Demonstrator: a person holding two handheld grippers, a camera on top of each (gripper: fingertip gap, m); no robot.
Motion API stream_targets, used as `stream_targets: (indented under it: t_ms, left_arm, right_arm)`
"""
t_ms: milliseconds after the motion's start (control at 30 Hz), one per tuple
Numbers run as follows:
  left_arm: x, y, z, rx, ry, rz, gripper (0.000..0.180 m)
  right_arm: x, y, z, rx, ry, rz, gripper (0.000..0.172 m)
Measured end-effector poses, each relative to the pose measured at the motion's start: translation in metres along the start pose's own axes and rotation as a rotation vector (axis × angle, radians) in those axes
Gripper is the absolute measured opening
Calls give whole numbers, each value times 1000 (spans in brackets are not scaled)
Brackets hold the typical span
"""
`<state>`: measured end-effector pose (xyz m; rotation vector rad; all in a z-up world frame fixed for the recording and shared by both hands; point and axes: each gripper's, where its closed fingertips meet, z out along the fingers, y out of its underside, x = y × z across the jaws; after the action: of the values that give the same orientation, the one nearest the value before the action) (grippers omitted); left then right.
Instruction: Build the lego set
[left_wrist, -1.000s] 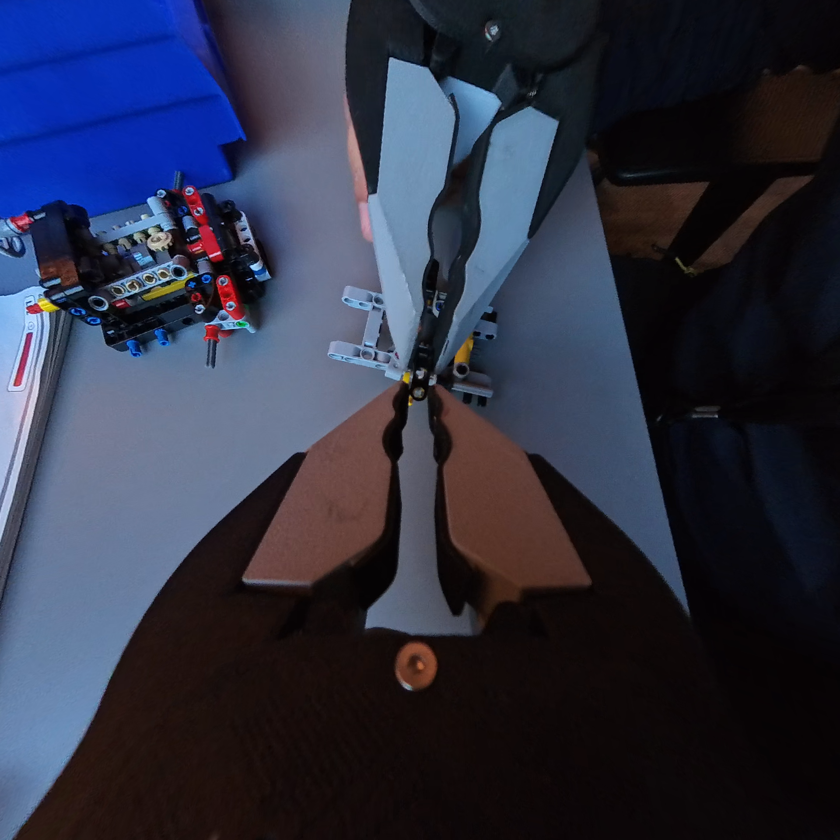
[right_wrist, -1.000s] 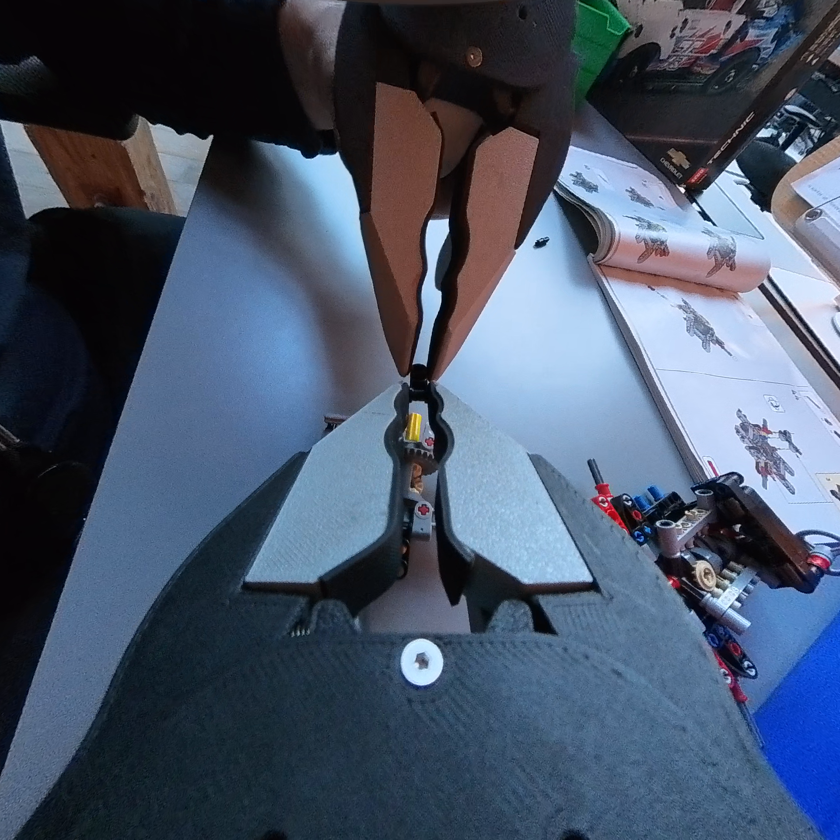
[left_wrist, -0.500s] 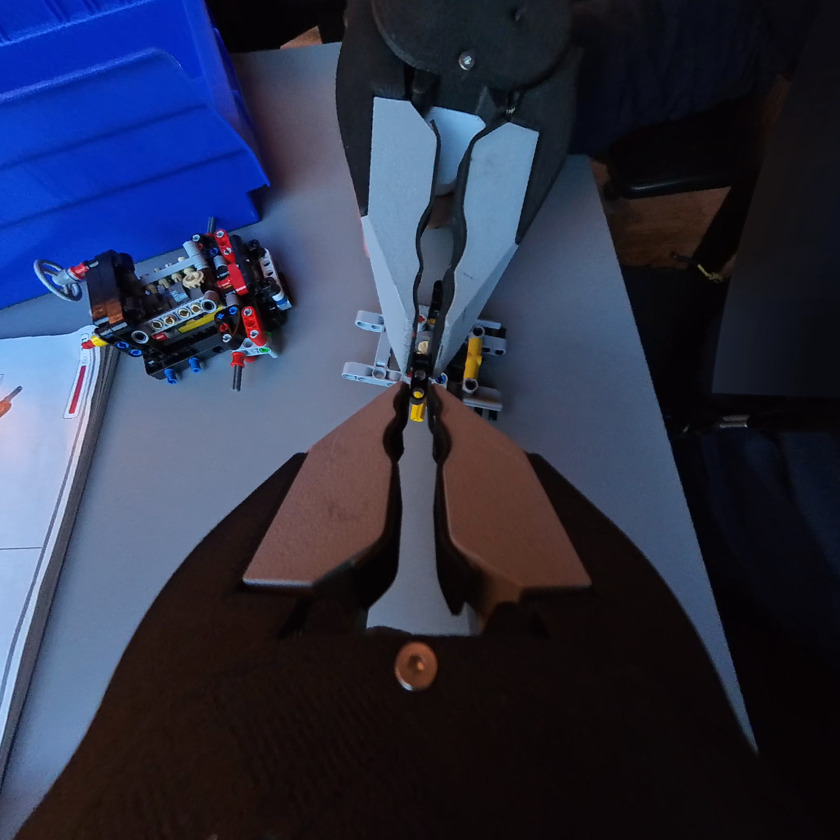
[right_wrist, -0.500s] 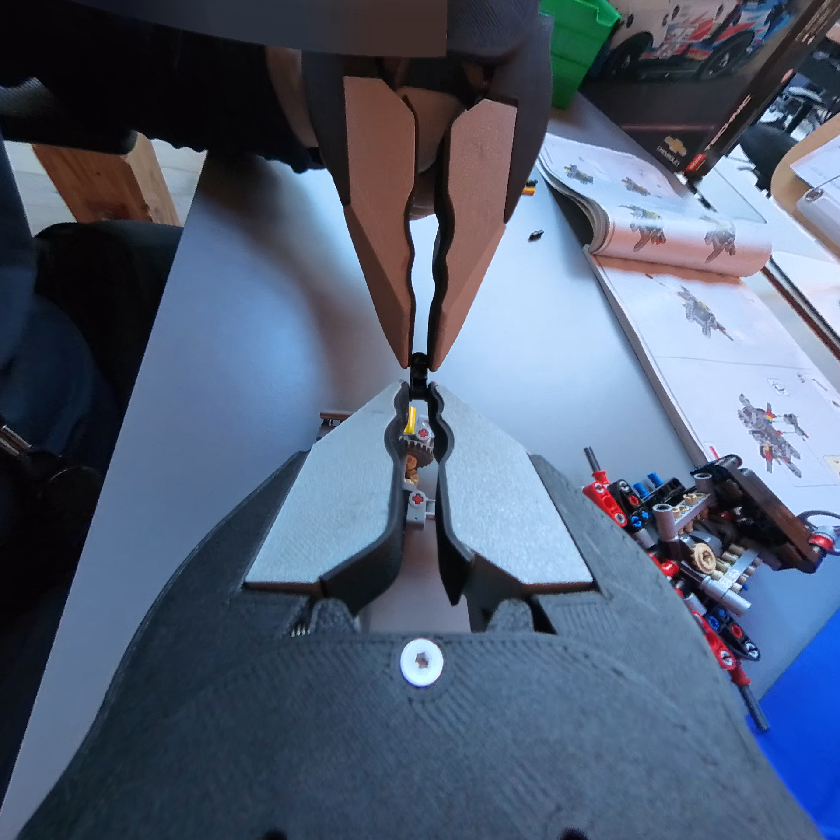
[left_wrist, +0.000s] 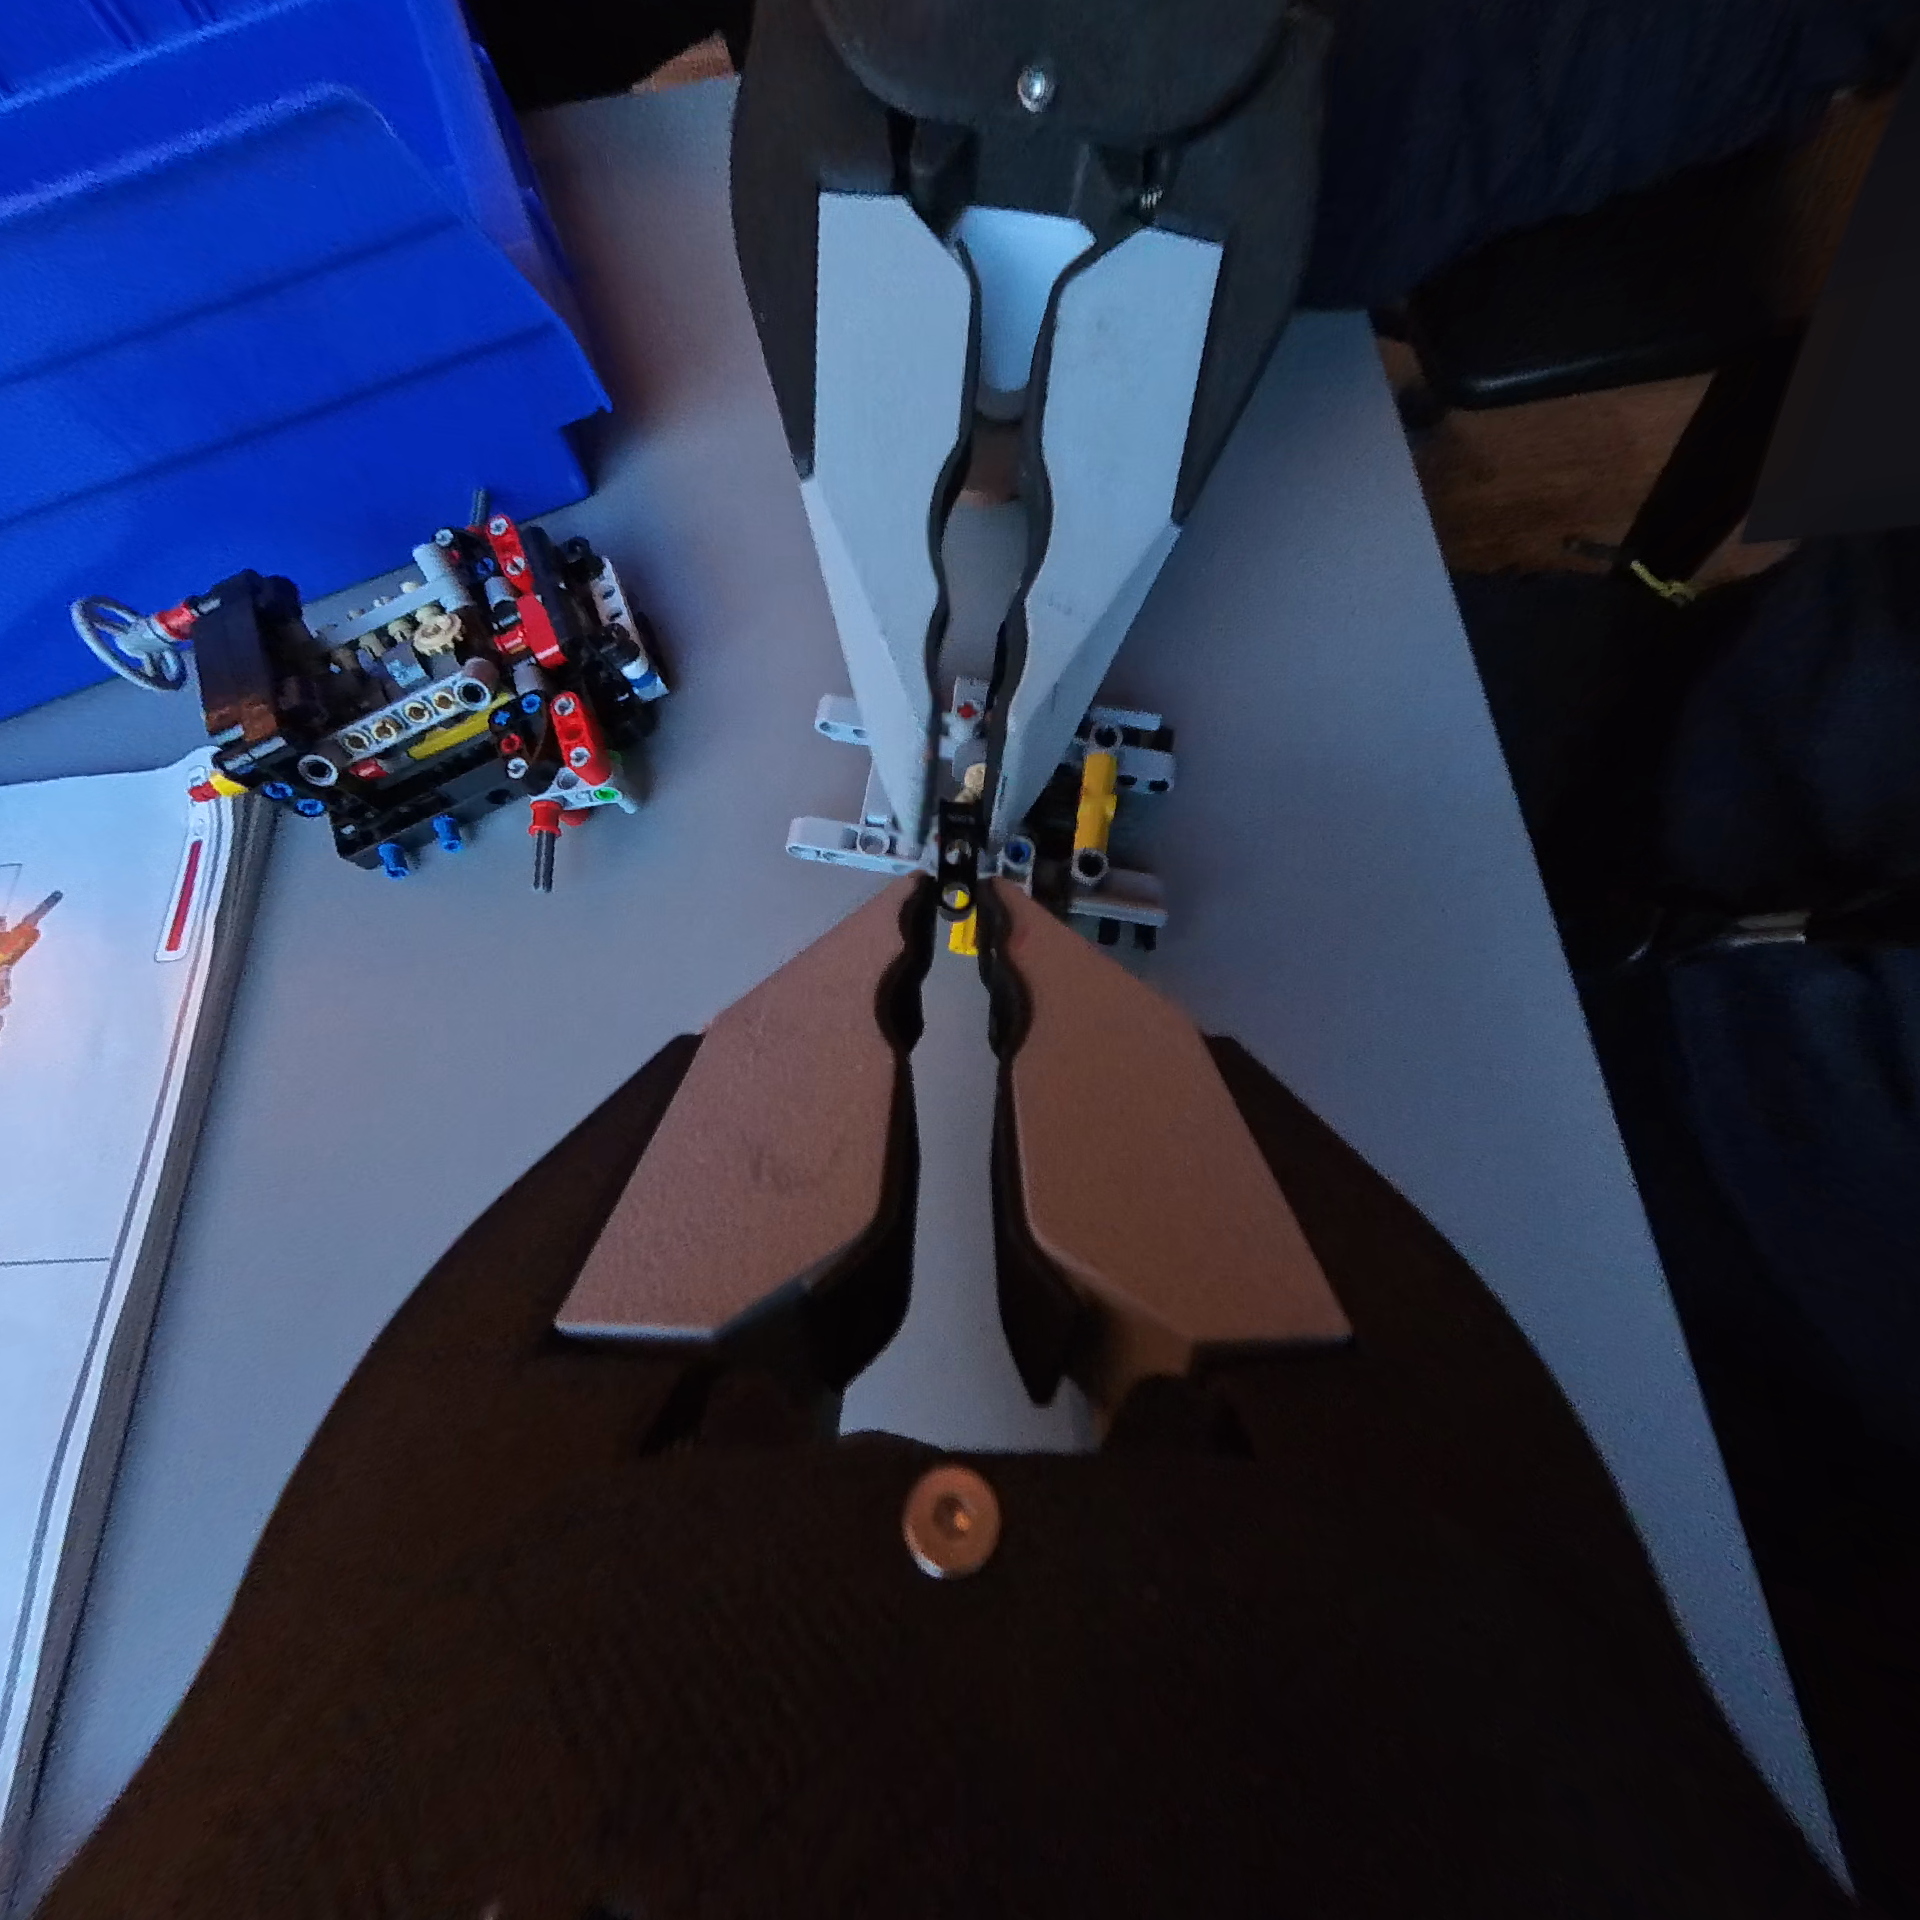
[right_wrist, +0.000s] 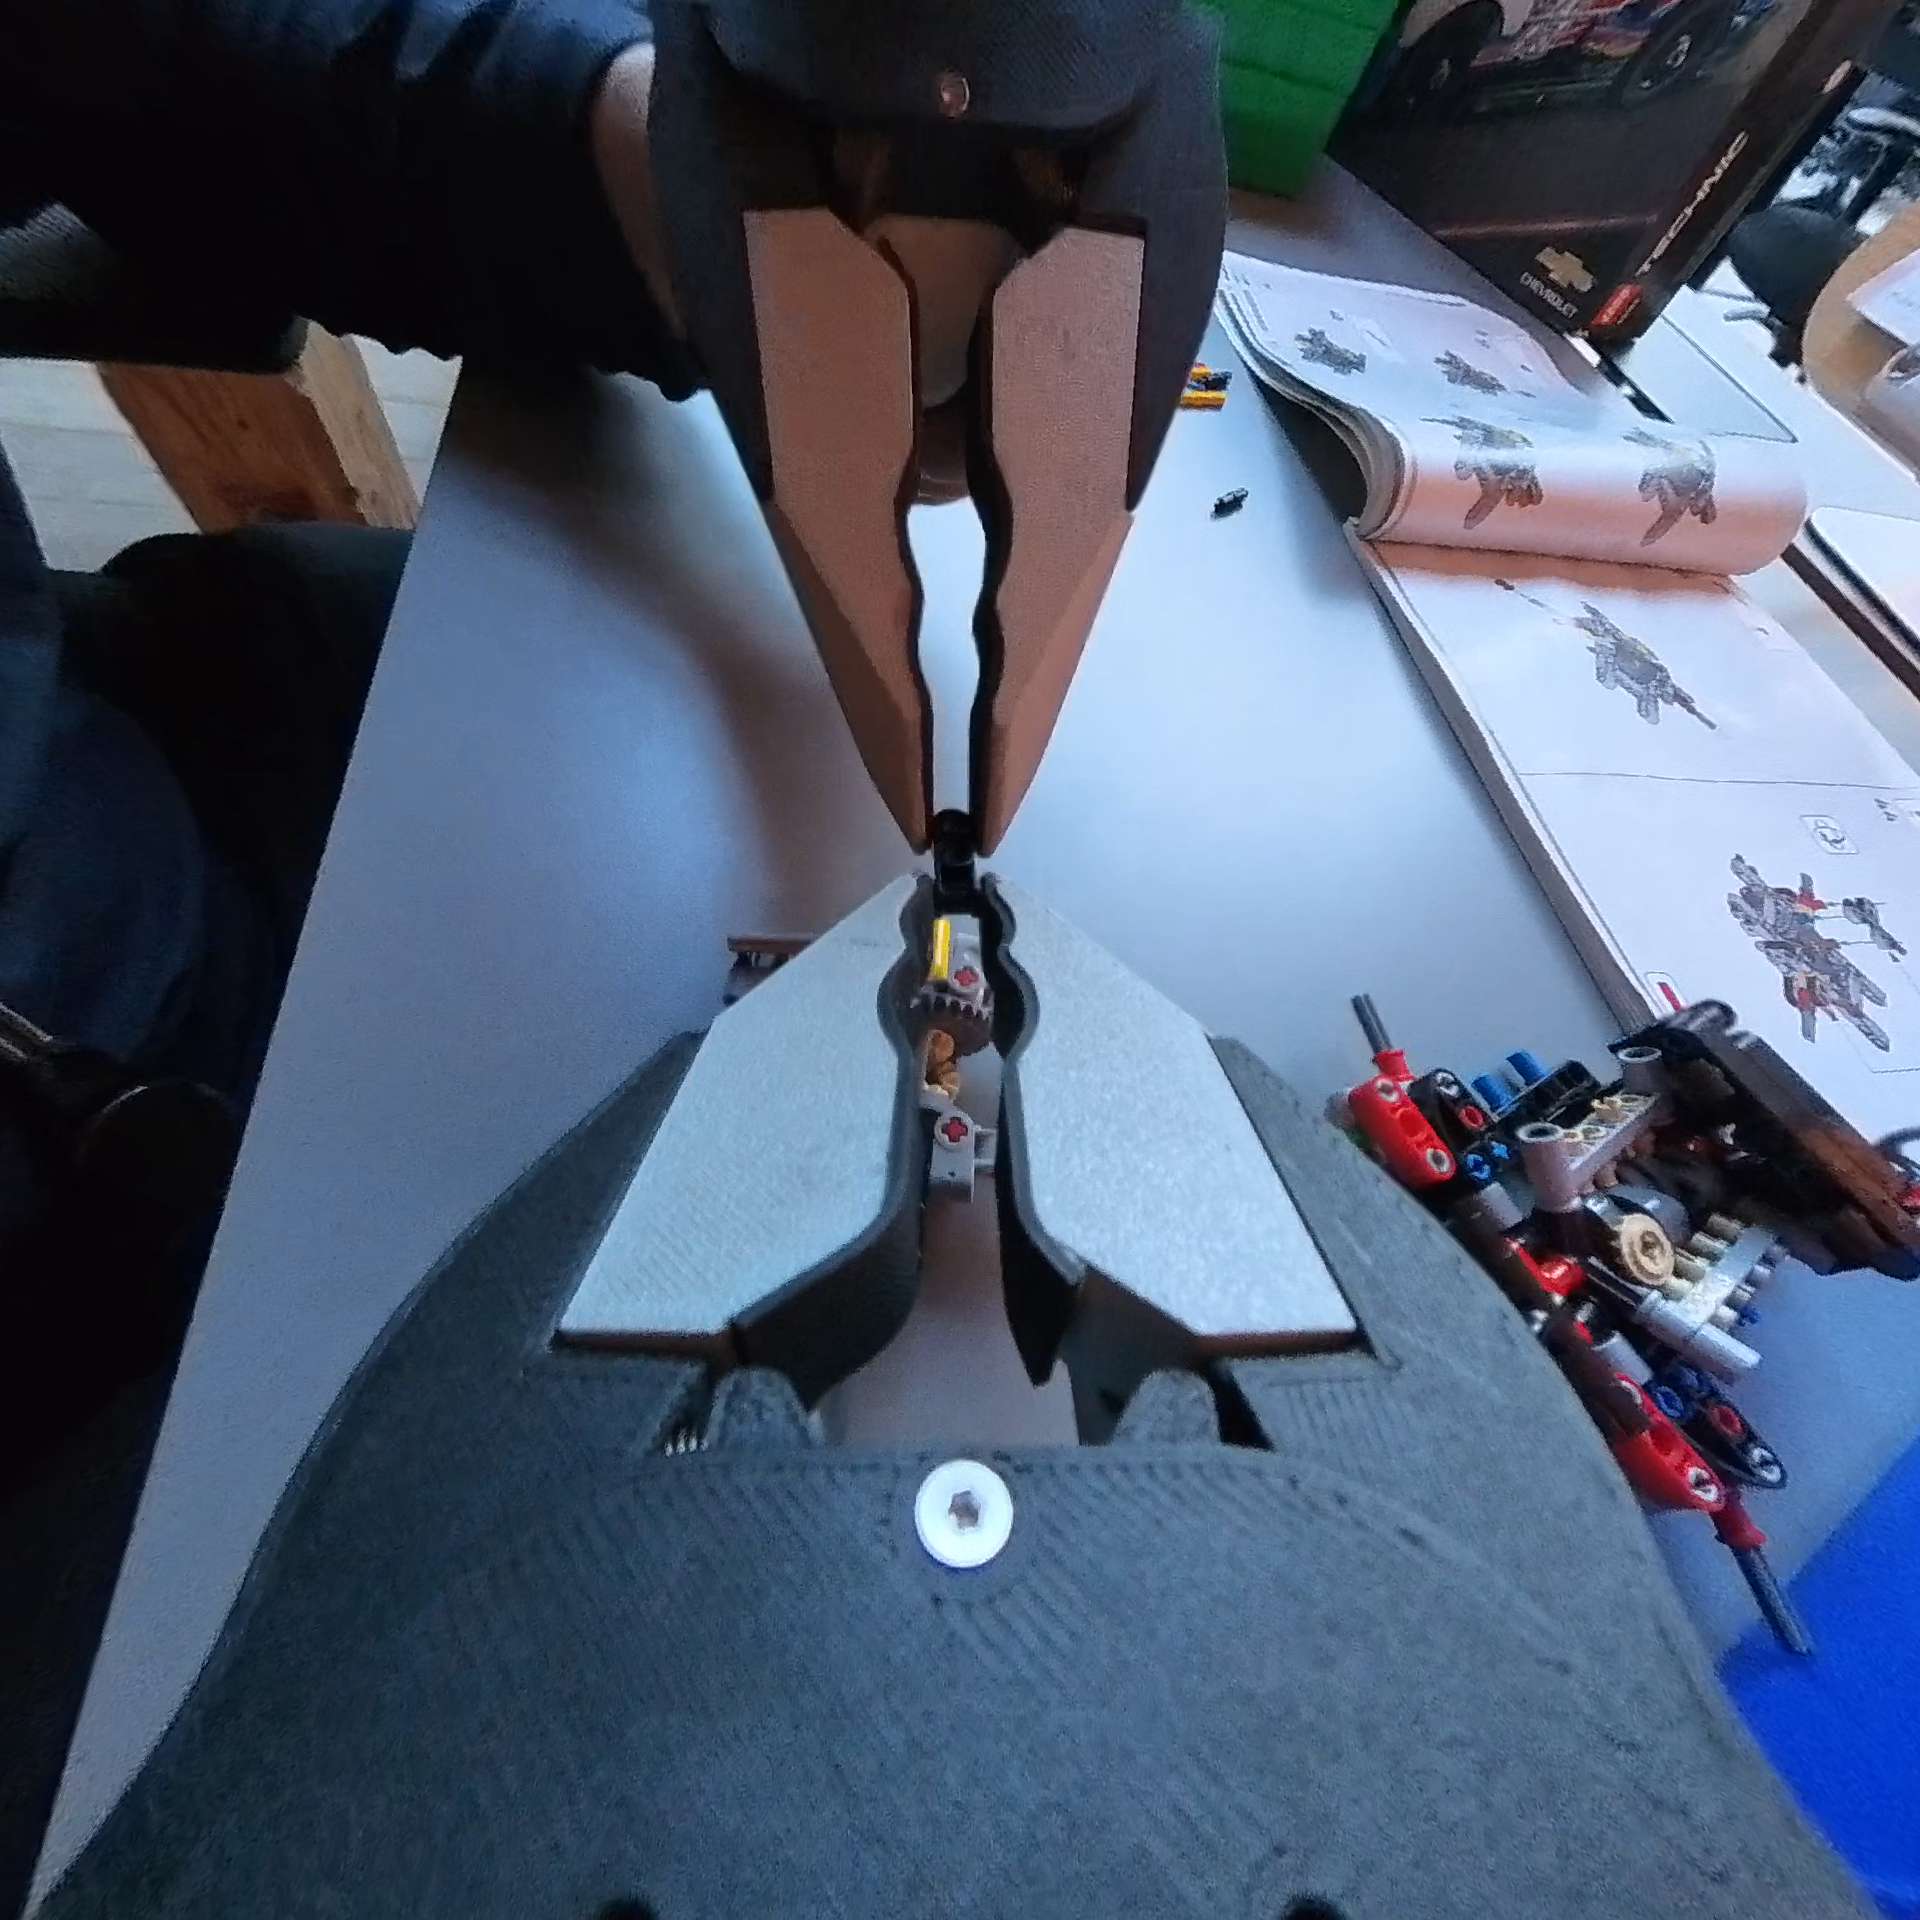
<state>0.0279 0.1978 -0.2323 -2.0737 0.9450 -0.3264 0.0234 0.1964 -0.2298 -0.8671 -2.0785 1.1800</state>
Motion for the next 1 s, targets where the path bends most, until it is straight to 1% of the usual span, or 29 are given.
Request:
stream_targets:
  t_ms: [33, 67, 100, 200, 300, 400, 500, 700, 800, 900, 1000]
  left_arm:
    - [-1, 5, 2, -22, 5, -6, 5]
    - [0, 9, 3, -39, 17, -15, 5]
    - [1, 11, 4, -41, 31, -26, 5]
    - [1, 12, 4, -42, 35, -29, 5]
    - [1, 16, 6, -60, 39, -24, 5]
    - [0, 16, 7, -56, 44, -24, 5]
    - [-1, 16, 7, -58, 52, -30, 5]
    - [-3, 17, 8, -80, 50, 0, 5]
    - [-3, 18, 7, -89, 44, 18, 5]
    - [-4, 22, 7, -102, 38, 19, 5]
    - [-4, 21, 8, -102, 36, 19, 5]
  right_arm:
    - [2, 1, 0, -9, 12, 6, 12]
    - [5, 2, -1, -4, 25, 16, 29]
    - [6, 1, -4, 8, 24, 29, 35]
    - [3, 2, -11, 24, -9, 66, 37]
    - [-3, 3, -12, 9, -18, 63, 40]
    - [-11, 11, -3, -74, -4, 32, 53]
    - [-13, 21, 4, -158, 26, 5, 61]
    - [-15, 22, 8, -188, 31, 36, 65]
    - [-11, 24, 11, -238, 85, -4, 65]
    - [-11, 22, 8, -259, 110, -32, 59]
    - [-16, 15, 5, -234, 92, 1, 57]
